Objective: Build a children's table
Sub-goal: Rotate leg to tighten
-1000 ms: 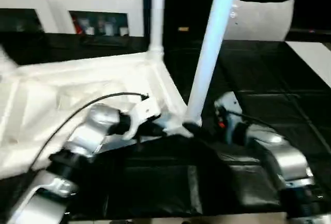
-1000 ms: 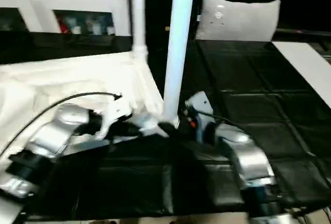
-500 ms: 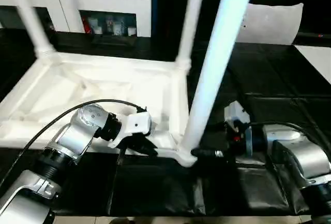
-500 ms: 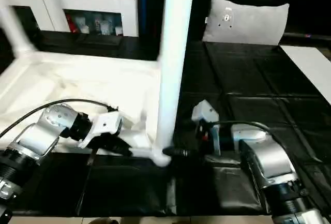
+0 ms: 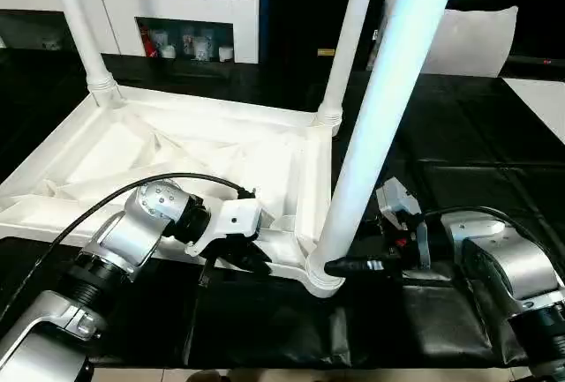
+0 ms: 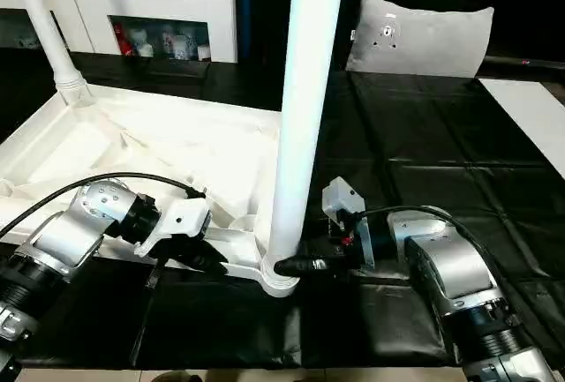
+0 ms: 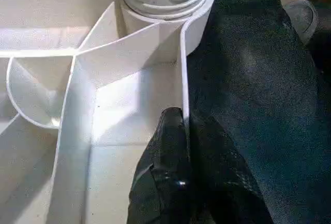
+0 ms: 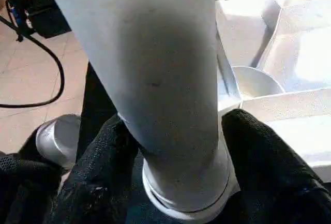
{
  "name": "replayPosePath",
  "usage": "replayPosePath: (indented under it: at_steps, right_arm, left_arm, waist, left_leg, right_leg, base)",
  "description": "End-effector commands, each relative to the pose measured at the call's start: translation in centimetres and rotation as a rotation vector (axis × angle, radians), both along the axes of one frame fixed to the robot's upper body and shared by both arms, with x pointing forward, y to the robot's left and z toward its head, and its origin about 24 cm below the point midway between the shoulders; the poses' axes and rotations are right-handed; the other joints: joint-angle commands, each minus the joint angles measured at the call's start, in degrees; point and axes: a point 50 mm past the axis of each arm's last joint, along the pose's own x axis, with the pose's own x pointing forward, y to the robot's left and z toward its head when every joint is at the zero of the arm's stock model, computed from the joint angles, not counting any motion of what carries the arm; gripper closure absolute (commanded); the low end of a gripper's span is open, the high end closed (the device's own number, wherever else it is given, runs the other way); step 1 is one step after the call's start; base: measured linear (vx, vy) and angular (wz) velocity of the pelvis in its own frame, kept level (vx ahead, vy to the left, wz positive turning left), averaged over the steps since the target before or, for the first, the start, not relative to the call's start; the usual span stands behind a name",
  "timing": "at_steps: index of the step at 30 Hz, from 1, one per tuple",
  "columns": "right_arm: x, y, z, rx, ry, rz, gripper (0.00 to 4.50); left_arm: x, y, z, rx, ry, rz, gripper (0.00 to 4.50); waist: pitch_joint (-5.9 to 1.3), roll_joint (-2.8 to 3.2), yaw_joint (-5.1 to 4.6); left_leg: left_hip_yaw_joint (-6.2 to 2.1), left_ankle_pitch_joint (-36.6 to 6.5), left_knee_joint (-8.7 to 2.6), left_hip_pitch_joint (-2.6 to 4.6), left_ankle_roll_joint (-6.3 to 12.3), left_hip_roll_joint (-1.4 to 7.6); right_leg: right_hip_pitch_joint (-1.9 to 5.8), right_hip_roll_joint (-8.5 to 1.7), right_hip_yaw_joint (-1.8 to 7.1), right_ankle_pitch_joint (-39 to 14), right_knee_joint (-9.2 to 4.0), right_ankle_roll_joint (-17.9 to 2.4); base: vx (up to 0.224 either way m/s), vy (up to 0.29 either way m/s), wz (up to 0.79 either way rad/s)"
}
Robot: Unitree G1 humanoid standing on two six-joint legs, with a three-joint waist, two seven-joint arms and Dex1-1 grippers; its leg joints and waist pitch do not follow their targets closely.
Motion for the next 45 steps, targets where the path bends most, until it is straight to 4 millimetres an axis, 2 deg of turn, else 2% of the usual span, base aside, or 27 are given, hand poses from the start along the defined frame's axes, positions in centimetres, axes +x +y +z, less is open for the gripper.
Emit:
replayPosePath:
  at_steps: [1,3,5,7,8,10,13,15,16,18,20,21,23,24,25,26,27,28,29,30,31,32,34,39,40,43,45]
  right_arm:
    - [-0.1,0.1,0.1,0.007,0.009,0.025,2.06]
    - [-0.2,0.1,0.0,0.009,0.018,0.028,2.35]
    - [-0.3,0.2,0.0,0.016,0.027,0.032,2.4]
    - [-0.5,0.4,0.0,0.037,0.045,0.024,2.48]
    - [-0.5,0.6,0.1,0.055,0.058,0.012,2.48]
    - [-0.5,1.1,0.2,0.09,0.075,-0.03,2.5]
    - [-0.2,2.1,0.0,0.092,0.075,-0.119,2.51]
    - [0.5,2.7,-0.6,0.047,0.059,-0.222,2.51]
    - [1.1,3.0,-0.9,0.032,0.051,-0.307,2.51]
    - [2.1,3.6,-1.4,0.012,0.052,-0.451,2.51]
    - [3.0,4.5,-1.8,-0.006,0.065,-0.589,2.54]
    - [3.0,4.5,-1.8,-0.007,0.065,-0.593,2.54]
    - [4.0,5.5,-2.0,-0.041,0.061,-0.758,2.55]
    - [4.0,5.5,-2.0,-0.041,0.061,-0.758,2.55]
    - [4.7,6.4,-2.0,-0.036,0.078,-0.859,2.55]
    - [5.0,7.0,-1.8,-0.023,0.074,-0.894,2.55]
    - [5.2,7.4,-1.7,-0.014,0.07,-0.918,2.55]
    - [5.4,8.1,-1.4,0.006,0.052,-0.934,2.55]
    - [5.4,8.1,-1.4,0.006,0.052,-0.934,2.55]
    - [5.5,8.2,-1.3,0.015,0.047,-0.94,2.55]
    - [5.6,8.4,-1.2,0.023,0.044,-0.949,2.01]
    - [5.6,8.5,-1.1,0.03,0.034,-0.952,1.87]
    - [5.4,8.6,-0.9,0.04,0.007,-0.933,1.81]
    - [5.1,7.9,-1.0,0.044,-0.013,-0.925,1.36]
    - [5.0,7.5,-1.1,0.037,-0.017,-0.929,1.28]
    - [4.8,6.5,-1.0,0.048,-0.025,-0.917,1.02]
    - [4.7,5.8,-0.9,0.057,-0.032,-0.891,0.85]
  left_arm:
    - [0.2,-1.0,1.2,-0.022,-0.037,-0.073,4.5]
    - [0.2,-1.0,1.2,-0.021,-0.038,-0.071,4.5]
    - [0.2,-1.0,1.2,-0.024,-0.035,-0.065,4.5]
    - [0.3,-1.0,1.1,-0.036,-0.028,-0.045,4.5]
    - [0.3,-1.1,1.2,-0.041,-0.023,-0.028,4.5]
    - [0.7,-1.3,1.2,-0.058,-0.014,0.044,4.5]
    - [1.2,-1.9,1.4,-0.087,0.015,0.154,4.5]
    - [1.7,-2.3,1.4,-0.088,0.011,0.229,4.5]
    - [2.0,-2.6,1.4,-0.096,0.004,0.269,4.5]
    - [2.6,-3.4,1.5,-0.111,-0.007,0.357,4.5]
    - [3.2,-4.5,1.6,-0.132,0.004,0.46,4.5]
    - [3.3,-4.5,1.6,-0.133,0.003,0.463,4.5]
    - [4.2,-5.9,1.9,-0.17,-0.011,0.589,4.5]
    - [4.2,-5.9,1.9,-0.17,-0.011,0.589,4.5]
    - [4.8,-6.6,2.0,-0.19,-0.042,0.677,4.5]
    - [5.1,-7.1,2.1,-0.206,-0.05,0.718,4.5]
    - [5.2,-7.4,2.2,-0.214,-0.053,0.745,4.5]
    - [5.4,-7.7,2.3,-0.223,-0.067,0.775,4.5]
    - [5.4,-7.7,2.3,-0.223,-0.067,0.775,4.5]
    - [5.4,-7.8,2.4,-0.223,-0.071,0.78,4.5]
    - [5.4,-7.9,2.4,-0.222,-0.072,0.784,4.5]
    - [5.3,-7.9,2.4,-0.22,-0.073,0.785,4.5]
    - [5.3,-7.5,2.2,-0.207,-0.083,0.772,4.5]
    - [5.0,-6.5,1.9,-0.18,-0.102,0.735,4.5]
    - [4.9,-6.3,1.8,-0.176,-0.103,0.72,4.5]
    - [4.7,-5.9,1.6,-0.172,-0.104,0.69,4.5]
    - [4.5,-5.6,1.6,-0.177,-0.103,0.648,4.5]
  waist:
    - [-4.13,-0.14,-0.1]
    - [-4.06,-0.13,-0.11]
    - [-4.1,-0.22,-0.13]
    - [-4.09,-0.01,-0.11]
    - [-4.07,-0.24,-0.13]
    - [-3.99,-0.11,-0.09]
    - [-3.76,-0.22,-0.36]
    - [-3.53,-0.15,-0.62]
    - [-3.47,-0.28,-1.12]
    - [-3.56,-0.25,-1.54]
    - [-3.57,-0.2,-2.81]
    - [-3.6,-0.23,-3.03]
    - [-3.78,-0.29,-3.62]
    - [-3.81,-0.3,-3.75]
    - [-3.86,0.09,-3.74]
    - [-3.93,0.02,-4.0]
    - [-3.94,-0.04,-3.97]
    - [-4.15,-0.04,-3.73]
    - [-4.15,-0.04,-3.73]
    - [-4.27,-0.01,-3.51]
    - [-4.32,0.02,-3.44]
    - [-4.34,0.24,-3.32]
    - [-4.35,0.12,-3.29]
    - [-4.02,0.17,-3.27]
    - [-3.92,0.39,-3.36]
    - [-3.85,0.25,-3.27]
    - [-3.86,0.4,-3.23]
  left_leg:
    - [-0.69,-9.7,-3.85,1.29,2.4,3.14]
    - [-0.67,-9.8,-3.86,1.33,2.38,3.12]
    - [-0.68,-9.5,-3.85,1.29,2.41,3.14]
    - [-0.68,-9.6,-3.86,1.35,2.35,3.14]
    - [-0.64,-9.5,-3.84,1.32,2.41,3.09]
    - [-0.67,-9.7,-3.88,1.31,2.23,3.08]
    - [-0.73,-11.3,-3.98,1.39,1.05,2.92]
    - [-0.91,-13.0,-4.09,1.43,0.01,2.79]
    - [-1.1,-14.1,-4.22,1.31,-0.96,2.62]
    - [-1.3,-14.2,-4.26,1.19,-1.47,2.56]
    - [-1.48,-14.5,-4.27,1.02,-2.05,2.36]
    - [-1.44,-14.6,-4.21,1.11,-2.03,2.36]
    - [-1.3,-13.6,-3.98,1.1,-1.38,2.2]
    - [-1.19,-13.4,-3.89,1.14,-1.17,2.08]
    - [-1.19,-12.6,-3.8,1.1,-0.75,2.03]
    - [-1.02,-12.3,-3.7,1.14,-0.55,2.05]
    - [-1.06,-12.2,-3.73,1.12,-0.49,2.02]
    - [-0.96,-10.5,-3.69,1.01,0.14,2.06]
    - [-0.96,-10.5,-3.69,1.01,0.14,2.06]
    - [-0.9,-9.1,-3.66,0.92,0.83,2.05]
    - [-0.87,-7.8,-3.72,0.89,1.5,2.13]
    - [-0.84,-6.8,-3.73,0.88,1.99,2.16]
    - [-0.83,-6.3,-3.75,0.88,2.51,2.15]
    - [-0.83,-9.3,-3.98,1.07,1.91,2.25]
    - [-0.88,-9.9,-4.03,1.13,1.6,2.29]
    - [-0.89,-10.7,-4.12,1.22,1.16,2.43]
    - [-0.89,-10.9,-4.17,1.21,1.14,2.44]
  right_leg:
    - [2.79,-4.62,2.54,-11.4,-3.92,-12.9]
    - [2.69,-4.58,2.56,-11.7,-3.97,-12.8]
    - [2.75,-4.56,2.55,-11.3,-3.91,-12.9]
    - [2.71,-4.56,2.54,-11.4,-3.95,-12.9]
    - [2.77,-4.53,2.58,-11.3,-3.92,-12.9]
    - [2.72,-4.59,2.57,-12.2,-4.06,-12.8]
    - [2.53,-4.54,2.56,-16.0,-4.29,-11.9]
    - [2.39,-4.63,2.49,-20.8,-4.79,-10.5]
    - [2.32,-4.58,2.4,-24.1,-5.06,-9.1]
    - [2.45,-4.7,2.33,-25.0,-5.12,-8.5]
    - [2.46,-4.55,2.11,-25.3,-5.18,-8.3]
    - [2.36,-4.52,2.17,-24.9,-5.25,-8.3]
    - [2.33,-4.37,2.31,-22.5,-5.23,-9.0]
    - [2.24,-4.32,2.34,-22.0,-5.34,-9.2]
    - [2.46,-4.34,2.43,-20.4,-5.22,-9.6]
    - [2.21,-4.17,2.47,-19.1,-5.26,-10.2]
    - [2.32,-4.16,2.43,-18.7,-5.3,-10.3]
    - [2.64,-4.16,2.52,-15.5,-5.01,-10.7]
    - [2.64,-4.16,2.52,-15.5,-5.01,-10.7]
    - [2.89,-4.13,2.56,-12.8,-4.81,-10.9]
    - [2.99,-4.02,2.53,-10.0,-4.51,-11.3]
    - [3.07,-4.04,2.54,-7.7,-4.32,-11.9]
    - [3.23,-3.97,2.49,-6.0,-4.18,-12.5]
    - [3.12,-4.09,2.55,-10.3,-4.67,-12.0]
    - [3.02,-4.12,2.56,-11.4,-4.77,-11.8]
    - [2.96,-4.09,2.62,-12.3,-4.89,-11.2]
    - [2.89,-4.1,2.65,-12.2,-4.87,-11.2]
  base:
    - [0.0,0.0,0.0]
    - [0.0,0.0,0.0]
    - [0.0,0.0,0.0]
    - [0.0,0.0,0.0]
    - [0.0,0.0,0.0]
    - [0.0,0.0,0.0]
    - [0.0,0.0,0.0]
    - [0.0,0.0,0.0]
    - [0.0,0.0,0.0]
    - [0.0,0.0,0.0]
    - [0.0,0.0,0.0]
    - [0.0,0.0,0.0]
    - [0.0,0.0,0.0]
    - [0.0,0.0,0.0]
    - [0.0,0.0,0.0]
    - [0.0,0.0,0.0]
    - [0.0,0.0,0.0]
    - [0.0,0.0,0.0]
    - [0.0,0.0,0.0]
    - [0.0,0.0,0.0]
    - [0.0,0.0,0.0]
    - [0.0,0.0,0.0]
    - [0.0,0.0,0.0]
    - [0.0,0.0,0.0]
    - [0.0,0.0,0.0]
    - [0.0,0.0,0.0]
    - [0.0,0.0,0.0]
